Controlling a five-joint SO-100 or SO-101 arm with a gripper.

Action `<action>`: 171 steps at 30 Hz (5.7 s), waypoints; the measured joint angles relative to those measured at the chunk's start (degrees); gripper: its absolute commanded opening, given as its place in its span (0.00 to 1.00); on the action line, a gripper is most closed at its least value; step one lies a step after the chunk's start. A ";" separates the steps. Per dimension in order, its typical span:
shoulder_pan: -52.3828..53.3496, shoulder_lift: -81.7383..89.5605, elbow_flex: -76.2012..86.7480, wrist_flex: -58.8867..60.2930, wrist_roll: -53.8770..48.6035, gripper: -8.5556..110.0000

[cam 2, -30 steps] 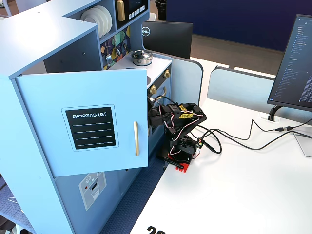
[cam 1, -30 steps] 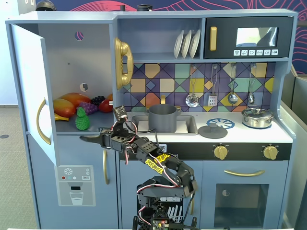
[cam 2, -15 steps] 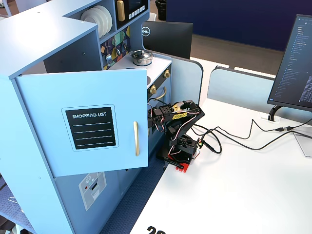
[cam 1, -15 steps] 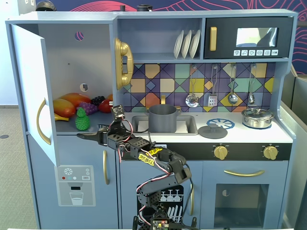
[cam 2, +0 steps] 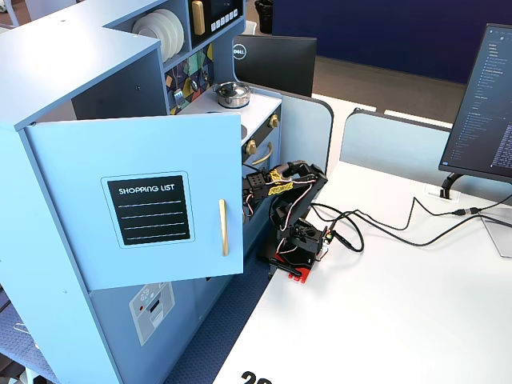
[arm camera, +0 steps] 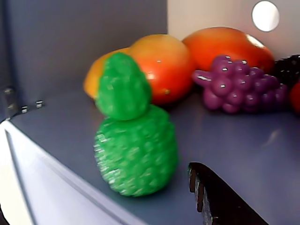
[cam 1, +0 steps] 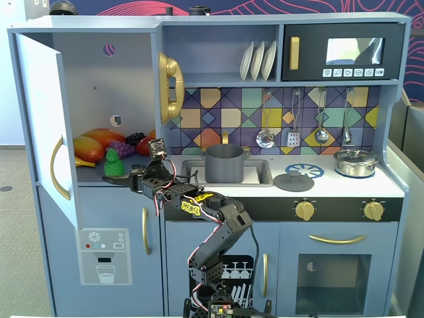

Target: Pick up the green pineapple from the left cabinet and place it in the gray recipient

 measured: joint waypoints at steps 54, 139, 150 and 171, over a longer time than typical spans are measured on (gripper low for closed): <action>-13.18 20.04 -17.31 47.11 -7.29 0.07; 47.46 54.58 33.40 81.12 4.22 0.07; 41.92 55.28 39.90 92.29 1.76 0.13; 43.77 55.81 40.34 92.72 1.76 0.14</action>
